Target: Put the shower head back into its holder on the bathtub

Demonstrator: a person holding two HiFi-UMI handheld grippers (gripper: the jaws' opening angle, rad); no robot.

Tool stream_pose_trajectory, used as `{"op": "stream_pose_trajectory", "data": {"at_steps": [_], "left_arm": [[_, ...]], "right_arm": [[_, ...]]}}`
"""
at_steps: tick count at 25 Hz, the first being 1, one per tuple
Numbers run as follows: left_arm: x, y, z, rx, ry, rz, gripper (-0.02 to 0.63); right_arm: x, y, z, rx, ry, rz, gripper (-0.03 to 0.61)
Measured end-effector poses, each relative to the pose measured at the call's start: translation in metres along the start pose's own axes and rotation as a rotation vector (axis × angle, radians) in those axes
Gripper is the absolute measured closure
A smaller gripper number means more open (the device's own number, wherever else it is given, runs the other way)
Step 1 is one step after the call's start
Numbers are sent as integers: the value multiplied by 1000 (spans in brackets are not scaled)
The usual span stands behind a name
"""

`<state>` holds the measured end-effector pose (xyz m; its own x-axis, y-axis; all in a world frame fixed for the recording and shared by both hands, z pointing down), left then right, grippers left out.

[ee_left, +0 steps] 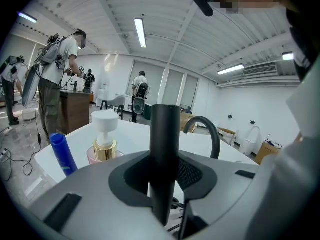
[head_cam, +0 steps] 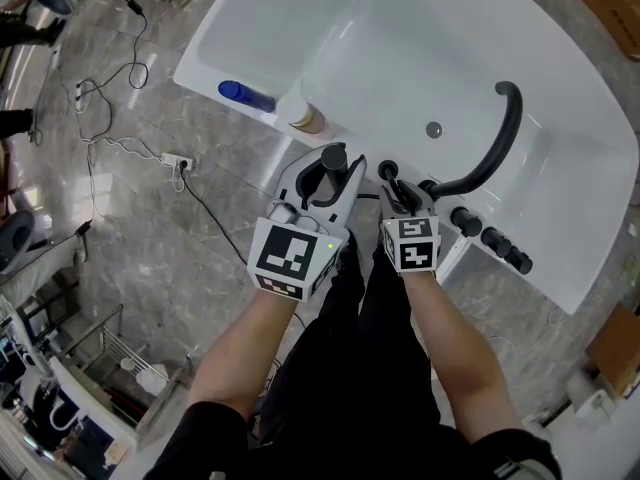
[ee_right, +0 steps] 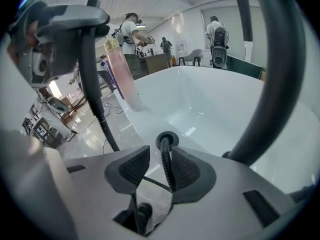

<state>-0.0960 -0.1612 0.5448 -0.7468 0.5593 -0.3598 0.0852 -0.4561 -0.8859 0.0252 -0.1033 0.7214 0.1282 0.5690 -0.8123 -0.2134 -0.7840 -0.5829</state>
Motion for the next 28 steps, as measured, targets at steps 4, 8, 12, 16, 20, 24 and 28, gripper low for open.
{"op": "stream_pose_trajectory", "data": {"at_steps": [4,8,12,16,20,24,28], "left_arm": [[-3,-4,-2,-4,-4,3,491],[-5,-7,-4,-6,-10,8,491],[-3,-3,-10,-13,-18,-1,491],[-2,6,-14,-18,-21,-16,491],[0,15,-11,-16,-9,-29,491],[1,16,-9,-10,-8,-37,491],[-3,15,-10,-5,-13,-41,491]], "right_arm": [[5,-31,-9,21,-40,20,422],[3,-37,-10,98,-87,-3,461],[4,-22,-8,74,-72,-22,511],[-1,-7,-11,41,-57,-13,511],[-11,7,-8,17,-42,13,508],[-9,18,0,-4,-7,-8,464],[-2,-6,-4,45,-20,23,436]]}}
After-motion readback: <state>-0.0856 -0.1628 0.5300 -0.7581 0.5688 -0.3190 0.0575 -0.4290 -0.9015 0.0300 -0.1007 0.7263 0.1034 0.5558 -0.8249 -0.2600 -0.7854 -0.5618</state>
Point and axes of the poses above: the fingertips, and each gripper's own axes: x backward along the fingers, z to its left, y out of its top, the point moved 4 cm from there along x, backward along the fingers, and after that the axes turned 12 degrees about -y, right-handed, at the moved point
